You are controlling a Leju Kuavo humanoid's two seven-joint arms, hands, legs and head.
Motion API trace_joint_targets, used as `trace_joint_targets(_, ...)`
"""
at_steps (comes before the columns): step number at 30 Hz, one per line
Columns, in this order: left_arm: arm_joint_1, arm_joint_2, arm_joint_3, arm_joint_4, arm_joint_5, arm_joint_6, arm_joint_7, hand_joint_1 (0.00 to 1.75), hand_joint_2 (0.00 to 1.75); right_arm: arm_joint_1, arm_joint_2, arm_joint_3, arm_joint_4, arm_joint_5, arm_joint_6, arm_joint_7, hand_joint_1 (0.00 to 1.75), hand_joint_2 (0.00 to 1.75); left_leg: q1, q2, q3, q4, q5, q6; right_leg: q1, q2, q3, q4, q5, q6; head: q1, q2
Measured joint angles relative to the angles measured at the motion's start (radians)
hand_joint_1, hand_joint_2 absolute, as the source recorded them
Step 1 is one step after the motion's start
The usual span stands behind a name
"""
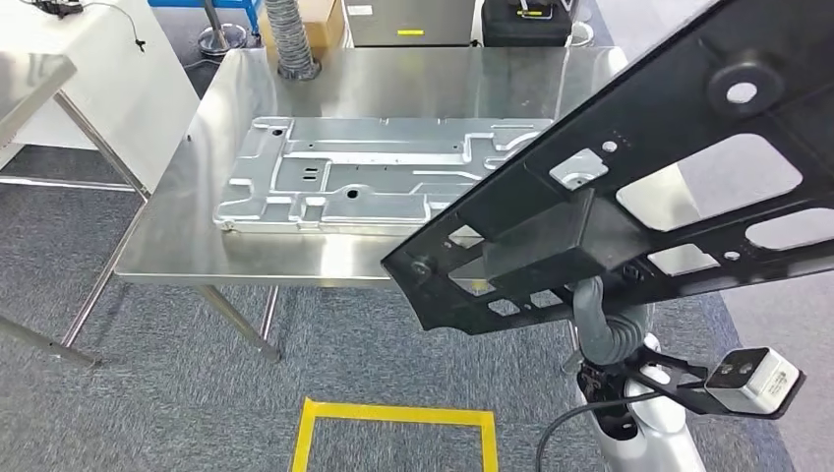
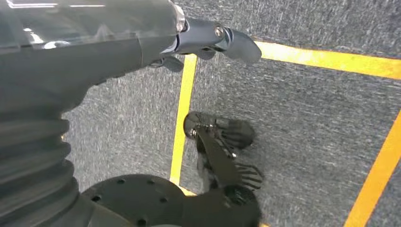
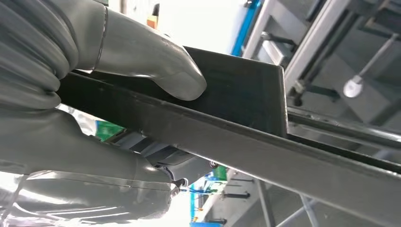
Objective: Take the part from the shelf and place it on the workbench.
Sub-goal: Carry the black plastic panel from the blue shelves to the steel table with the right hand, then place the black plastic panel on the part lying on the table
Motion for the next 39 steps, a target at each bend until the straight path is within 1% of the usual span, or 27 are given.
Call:
trace_joint_targets(2,0.002,0.000,0.000,0.000,0.000,0.000,0.000,0.00,1.75,0.000,0.002,-0.003,0.000,-0.010,0.005,-0.002,1.75,1.75,0.003,0.003,-0.073,0.086,-0.055,-0.006,0.000,0.004,0.018,0.000,-0.017,-0.001,0.000,0.000)
trace_joint_targets(3,0.003,0.000,0.000,0.000,0.000,0.000,0.000,0.00,1.75,0.000,0.003,-0.005,0.000,-0.014,0.007,-0.004,1.75,1.75,0.004,0.004,-0.092,0.091,-0.065,-0.007,0.000,0.007,0.029,0.000,-0.026,0.000,0.000,0.000)
trace_joint_targets(4,0.004,0.000,0.000,0.000,0.000,0.000,0.000,0.00,1.75,0.000,0.004,-0.006,0.000,-0.018,0.010,-0.005,1.75,1.75,0.004,0.004,-0.095,0.063,-0.051,-0.005,0.000,0.010,0.041,0.000,-0.035,0.000,0.000,0.000)
trace_joint_targets(5,0.005,0.000,0.000,0.000,0.000,0.000,0.000,0.00,1.75,0.000,0.005,-0.008,0.000,-0.022,0.012,-0.006,1.75,1.75,0.004,0.003,-0.084,0.009,-0.014,-0.002,0.001,0.013,0.055,-0.001,-0.045,0.002,0.000,0.000)
trace_joint_targets(7,0.008,0.001,0.000,0.000,0.000,0.000,0.000,0.00,1.75,0.002,0.006,-0.009,0.000,-0.024,0.016,-0.011,1.75,1.75,0.001,-0.004,-0.051,-0.120,0.089,0.009,0.002,0.020,0.079,-0.001,-0.065,0.007,0.000,0.000)
trace_joint_targets(8,0.008,0.002,0.000,0.000,0.000,0.000,0.000,0.00,1.75,0.003,0.006,-0.010,-0.001,-0.024,0.018,-0.014,1.75,1.75,-0.002,-0.008,-0.039,-0.161,0.122,0.015,0.002,0.024,0.085,-0.002,-0.074,0.012,0.000,0.000)
trace_joint_targets(9,0.009,0.002,0.000,0.000,0.000,0.001,0.000,0.00,1.75,0.006,0.007,-0.010,-0.002,-0.024,0.018,-0.017,1.75,1.75,-0.004,-0.010,-0.032,-0.185,0.139,0.021,0.003,0.028,0.091,-0.001,-0.079,0.018,0.000,0.000)
trace_joint_targets(12,0.008,0.002,0.000,0.000,0.000,0.001,0.000,0.00,1.75,0.011,0.008,-0.014,-0.006,-0.022,0.019,-0.023,1.75,1.75,-0.004,-0.005,-0.009,-0.203,0.134,0.037,0.004,0.028,0.096,0.017,-0.081,0.034,-0.001,0.000)
trace_joint_targets(14,0.006,0.002,0.000,0.000,0.000,0.000,0.000,0.00,1.75,0.011,0.008,-0.016,-0.008,-0.020,0.018,-0.024,1.75,1.75,-0.001,-0.001,0.011,-0.208,0.126,0.047,0.002,0.016,0.057,0.097,-0.102,0.042,0.003,0.000)
trace_joint_targets(16,0.004,0.002,0.000,0.000,0.000,0.001,0.000,0.00,1.75,0.012,0.008,-0.018,-0.009,-0.016,0.014,-0.024,1.75,1.75,-0.002,0.002,0.023,-0.209,0.111,0.053,0.000,0.008,-0.026,0.224,-0.155,0.051,0.006,0.000)
trace_joint_targets(17,0.004,0.002,0.000,0.000,0.000,0.001,0.000,0.00,1.75,0.013,0.008,-0.021,-0.009,-0.014,0.008,-0.022,1.75,1.75,-0.002,0.003,0.030,-0.209,0.104,0.053,-0.002,0.007,-0.065,0.271,-0.178,0.054,0.006,0.000)
trace_joint_targets(18,0.005,0.002,0.000,0.000,0.000,0.001,0.000,0.00,1.75,0.014,0.008,-0.026,-0.009,-0.014,-0.002,-0.019,1.75,1.75,-0.002,0.003,0.039,-0.208,0.095,0.052,-0.003,0.006,-0.091,0.290,-0.185,0.056,0.006,0.000)
trace_joint_targets(19,0.005,0.002,0.000,0.000,0.000,0.000,0.000,0.00,1.75,0.013,0.008,-0.033,-0.009,-0.016,-0.016,-0.015,1.75,1.75,-0.002,0.002,0.051,-0.208,0.086,0.051,-0.004,0.005,-0.099,0.273,-0.168,0.056,0.006,0.000)
trace_joint_targets(20,0.006,0.002,0.000,0.000,0.000,0.000,0.000,0.00,1.75,0.012,0.008,-0.043,-0.009,-0.020,-0.033,-0.009,1.75,1.75,-0.002,0.002,0.065,-0.207,0.076,0.050,-0.005,0.004,-0.092,0.223,-0.130,0.054,0.006,0.000)
trace_joint_targets(22,0.006,0.002,0.000,0.000,0.000,0.000,0.000,0.00,1.75,0.002,0.008,-0.071,-0.007,-0.020,-0.076,0.010,1.75,1.75,-0.003,0.002,0.089,-0.206,0.056,0.045,-0.002,-0.002,-0.060,0.089,-0.029,0.045,0.006,0.000)
trace_joint_targets(24,0.005,0.002,0.000,0.000,0.000,0.000,0.001,0.00,1.75,-0.022,0.008,-0.108,-0.001,0.021,-0.142,0.045,1.75,1.75,-0.005,0.002,0.098,-0.203,0.041,0.034,0.003,-0.004,-0.048,0.025,0.021,0.034,0.005,0.000)
trace_joint_targets(26,0.003,0.004,0.000,0.000,0.001,0.001,0.001,0.00,1.75,-0.058,0.007,-0.152,0.015,0.133,-0.254,0.091,1.75,1.75,-0.008,0.004,0.103,-0.201,0.036,0.022,0.003,0.000,-0.047,0.020,0.023,0.022,0.005,0.000)
trace_joint_targets(28,0.002,0.006,0.000,0.000,0.003,0.002,0.000,0.00,1.75,-0.107,0.005,-0.190,0.046,0.352,-0.426,0.159,1.75,1.75,-0.007,0.004,0.094,-0.172,0.024,0.012,-0.001,0.003,-0.035,0.012,0.022,0.012,0.003,0.000)
trace_joint_targets(29,0.001,0.007,0.000,0.000,0.003,0.002,-0.002,0.00,1.75,-0.135,0.003,-0.201,0.071,0.501,-0.522,0.208,1.75,1.75,-0.006,0.005,0.074,-0.134,0.008,0.007,-0.004,0.003,-0.029,0.009,0.021,0.008,0.002,0.000)
trace_joint_targets(31,0.000,0.007,0.000,0.000,0.002,0.002,-0.007,0.00,1.75,-0.198,-0.006,-0.206,0.136,0.804,-0.662,0.325,1.75,1.75,-0.001,0.005,0.002,-0.012,-0.042,-0.002,-0.004,0.004,-0.022,0.007,0.015,0.001,-0.001,0.000)
trace_joint_targets(32,0.001,0.008,0.000,0.000,0.002,0.001,-0.009,0.00,1.75,-0.234,-0.014,-0.203,0.176,0.927,-0.690,0.385,1.75,1.75,0.001,0.005,-0.039,0.046,-0.061,-0.006,-0.004,0.006,-0.021,0.007,0.012,0.000,-0.001,0.000)
trace_joint_targets(33,0.001,0.008,0.000,0.000,0.000,0.000,-0.012,0.00,1.75,-0.274,-0.025,-0.193,0.225,1.031,-0.689,0.443,1.75,1.75,0.002,0.005,-0.069,0.080,-0.064,-0.009,-0.003,0.008,-0.018,0.007,0.009,-0.001,-0.001,0.000)
trace_joint_targets(34,0.002,0.008,0.000,0.000,-0.002,-0.002,-0.015,0.00,1.75,-0.320,-0.037,-0.178,0.281,1.121,-0.671,0.497,1.75,1.75,0.003,0.005,-0.081,0.077,-0.045,-0.009,-0.003,0.011,-0.015,0.007,0.007,0.000,-0.002,0.000)
trace_joint_targets(35,0.001,0.008,0.000,0.000,-0.004,-0.006,-0.019,0.00,1.75,-0.369,-0.048,-0.156,0.346,1.208,-0.646,0.543,1.75,1.75,0.003,0.005,-0.075,0.035,-0.005,-0.008,-0.002,0.014,-0.009,0.007,0.003,0.001,-0.002,0.000)
trace_joint_targets(36,-0.001,0.010,0.000,0.000,-0.006,-0.009,-0.023,0.00,1.75,-0.421,-0.058,-0.129,0.419,1.292,-0.618,0.579,1.75,1.75,0.003,0.005,-0.055,-0.034,0.048,-0.004,-0.002,0.016,-0.003,0.007,0.000,0.002,-0.001,0.000)
trace_joint_targets(37,-0.002,0.012,0.000,0.000,-0.009,-0.013,-0.027,0.00,1.75,-0.476,-0.063,-0.099,0.495,1.362,-0.593,0.602,1.75,1.75,0.001,0.006,-0.034,-0.102,0.086,0.002,-0.001,0.017,0.002,0.008,-0.003,0.004,-0.001,0.000)
trace_joint_targets(39,-0.006,0.016,-0.001,0.000,-0.013,-0.018,-0.033,0.00,1.75,-0.584,-0.063,-0.032,0.649,1.475,-0.556,0.624,1.75,1.75,-0.004,0.007,-0.010,-0.188,0.122,0.015,0.000,0.019,0.002,0.008,-0.006,0.012,-0.001,0.000)
